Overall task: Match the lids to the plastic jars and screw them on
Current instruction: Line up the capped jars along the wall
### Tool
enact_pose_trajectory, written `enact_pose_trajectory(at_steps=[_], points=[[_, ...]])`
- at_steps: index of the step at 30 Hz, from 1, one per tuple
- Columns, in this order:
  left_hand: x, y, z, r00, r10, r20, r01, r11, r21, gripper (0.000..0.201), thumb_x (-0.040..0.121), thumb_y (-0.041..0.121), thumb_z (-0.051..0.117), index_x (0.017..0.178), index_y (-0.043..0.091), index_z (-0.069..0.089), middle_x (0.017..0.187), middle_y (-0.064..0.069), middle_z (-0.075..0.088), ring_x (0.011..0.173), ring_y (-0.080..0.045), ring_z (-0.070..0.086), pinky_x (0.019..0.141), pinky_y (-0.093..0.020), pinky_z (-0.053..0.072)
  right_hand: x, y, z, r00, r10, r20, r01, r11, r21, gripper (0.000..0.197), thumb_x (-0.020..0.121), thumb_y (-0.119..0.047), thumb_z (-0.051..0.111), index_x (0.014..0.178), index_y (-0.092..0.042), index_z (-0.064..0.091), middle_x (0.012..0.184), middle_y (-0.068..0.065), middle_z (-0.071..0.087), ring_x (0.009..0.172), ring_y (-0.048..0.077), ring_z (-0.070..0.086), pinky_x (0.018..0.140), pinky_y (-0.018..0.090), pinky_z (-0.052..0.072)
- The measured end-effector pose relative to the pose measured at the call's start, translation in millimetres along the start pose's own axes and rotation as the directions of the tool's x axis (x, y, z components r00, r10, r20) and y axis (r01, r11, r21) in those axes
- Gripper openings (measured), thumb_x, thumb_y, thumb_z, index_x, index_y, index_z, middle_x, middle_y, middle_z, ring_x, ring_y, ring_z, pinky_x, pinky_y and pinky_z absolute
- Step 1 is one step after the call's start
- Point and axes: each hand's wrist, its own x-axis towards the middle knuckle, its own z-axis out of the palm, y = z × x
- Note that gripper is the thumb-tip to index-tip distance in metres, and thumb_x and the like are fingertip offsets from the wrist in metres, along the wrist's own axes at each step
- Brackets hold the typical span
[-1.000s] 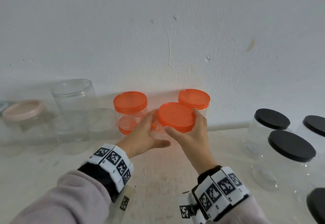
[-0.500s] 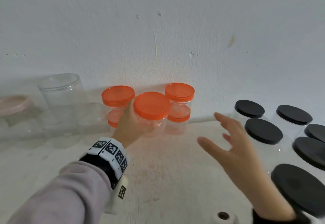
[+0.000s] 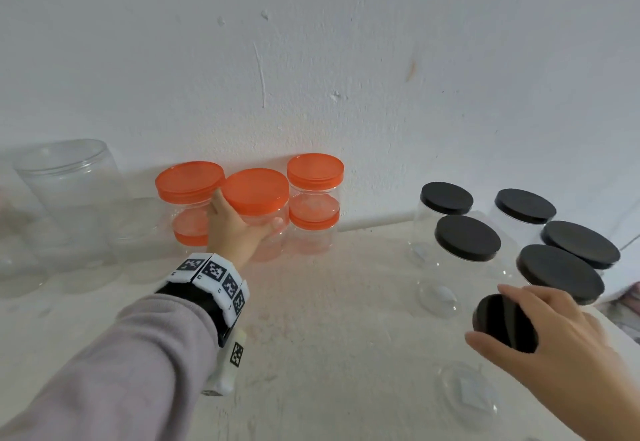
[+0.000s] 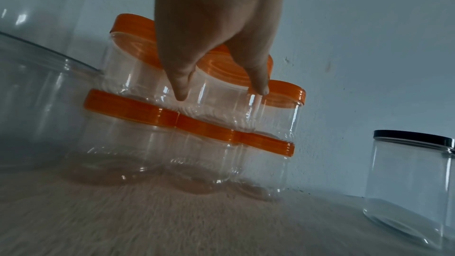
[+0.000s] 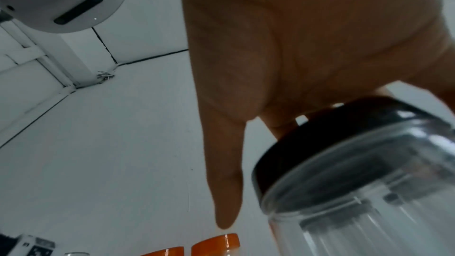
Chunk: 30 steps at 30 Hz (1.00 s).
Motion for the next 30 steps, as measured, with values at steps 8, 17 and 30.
enact_pose_trajectory(at_steps=[8, 17, 30], points=[[2.1, 18.2, 9.6, 0.995, -0.087, -0.045, 0.093, 0.981, 0.168, 0.115, 0.070, 0.045, 0.080, 0.149, 0.001, 0.008, 0.147, -0.023, 0.028, 0.133, -0.038, 0.034, 0.107, -0.045, 0.034, 8.7, 3.1, 9.9, 0.991, -0.112, 0.069, 0.104, 0.988, 0.112, 0.083, 0.069, -0.038, 0.078, 0.141, -0.038, 0.036, 0.119, -0.019, 0.031, 0.106, 0.007, 0.022, 0.087, 0.027, 0.027], [9.1, 29.0, 17.5, 0.988, -0.038, -0.148, 0.066, 0.979, 0.194, 0.098, 0.078, 0.026, 0.078, 0.149, 0.006, 0.014, 0.143, -0.022, 0.029, 0.126, -0.038, 0.041, 0.102, -0.044, 0.038, 32.9, -38.4, 37.4, 0.953, -0.299, 0.053, 0.283, 0.936, 0.210, 0.081, 0.073, -0.044, 0.074, 0.143, -0.034, 0.034, 0.129, -0.020, 0.026, 0.116, 0.005, 0.023, 0.094, 0.024, 0.031], [11.8, 25.2, 11.6, 0.998, 0.043, -0.043, -0.025, 0.938, 0.345, 0.076, 0.085, 0.016, 0.071, 0.142, 0.002, 0.023, 0.138, -0.024, 0.032, 0.108, -0.038, 0.055, 0.077, -0.035, 0.044, 51.0, -63.1, 53.4, 0.925, -0.380, 0.003, 0.377, 0.918, 0.119, 0.075, 0.081, -0.046, 0.065, 0.145, -0.031, 0.029, 0.139, -0.010, 0.025, 0.122, 0.017, 0.026, 0.101, 0.032, 0.038]])
